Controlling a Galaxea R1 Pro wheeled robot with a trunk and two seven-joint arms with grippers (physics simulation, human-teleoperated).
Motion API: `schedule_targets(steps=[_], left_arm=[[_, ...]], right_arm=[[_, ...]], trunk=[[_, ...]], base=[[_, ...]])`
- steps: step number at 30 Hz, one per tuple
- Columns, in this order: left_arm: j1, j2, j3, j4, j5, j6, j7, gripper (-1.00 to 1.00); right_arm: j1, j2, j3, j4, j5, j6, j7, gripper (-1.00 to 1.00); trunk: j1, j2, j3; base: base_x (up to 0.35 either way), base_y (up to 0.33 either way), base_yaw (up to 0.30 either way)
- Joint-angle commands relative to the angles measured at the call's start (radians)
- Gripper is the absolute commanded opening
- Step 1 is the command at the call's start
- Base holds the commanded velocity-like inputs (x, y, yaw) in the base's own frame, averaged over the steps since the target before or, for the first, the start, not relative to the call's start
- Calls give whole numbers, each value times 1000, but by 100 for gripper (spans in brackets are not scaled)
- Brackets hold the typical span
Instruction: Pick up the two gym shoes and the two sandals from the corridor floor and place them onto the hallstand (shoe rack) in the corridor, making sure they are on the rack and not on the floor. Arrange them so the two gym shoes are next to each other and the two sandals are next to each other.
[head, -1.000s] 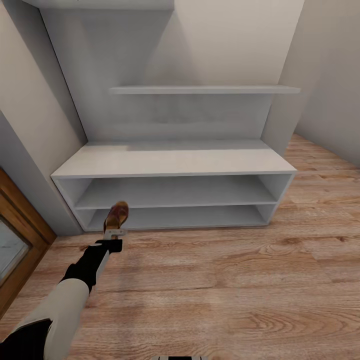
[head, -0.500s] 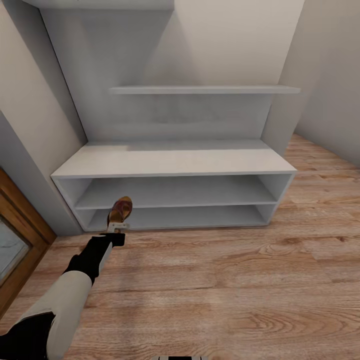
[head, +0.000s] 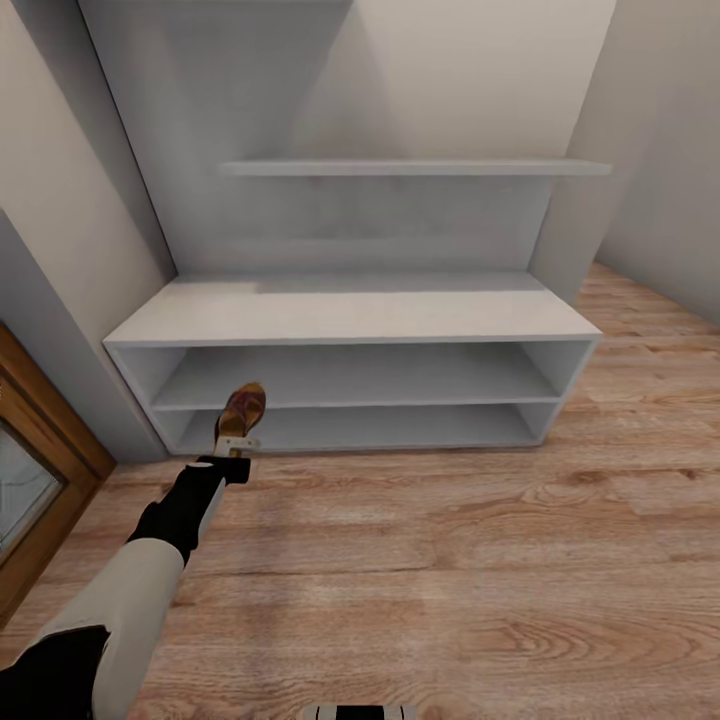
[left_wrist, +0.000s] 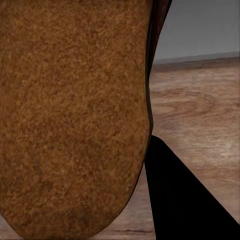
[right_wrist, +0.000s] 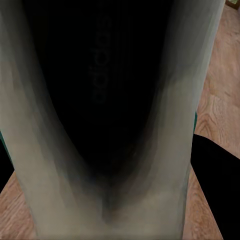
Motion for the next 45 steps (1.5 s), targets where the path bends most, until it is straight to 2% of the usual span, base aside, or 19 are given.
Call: schedule_targets(steps=[1, 9, 36, 45], left_arm=[[3, -1, 2, -10, -7, 5, -3, -100], [10, -2, -1, -38, -7, 4, -3, -100], [9, 0, 1, -34, -8, 4, -3, -100], [10, 0, 4, -35, -7, 4, -2, -100]], right_arm=[[-1, 0, 1, 1, -7, -4, 0, -100], [-1, 0, 2, 1, -7, -4, 0, -100], [-1, 0, 2, 1, -6, -4, 0, -100], [-1, 1, 2, 1, -6, -5, 0, -100]], trunk=[[0, 0, -2], [0, 0, -6], [0, 0, -6], [0, 0, -6]], base=[[0, 0, 36], [67, 0, 8], [327, 0, 0], [95, 0, 0]])
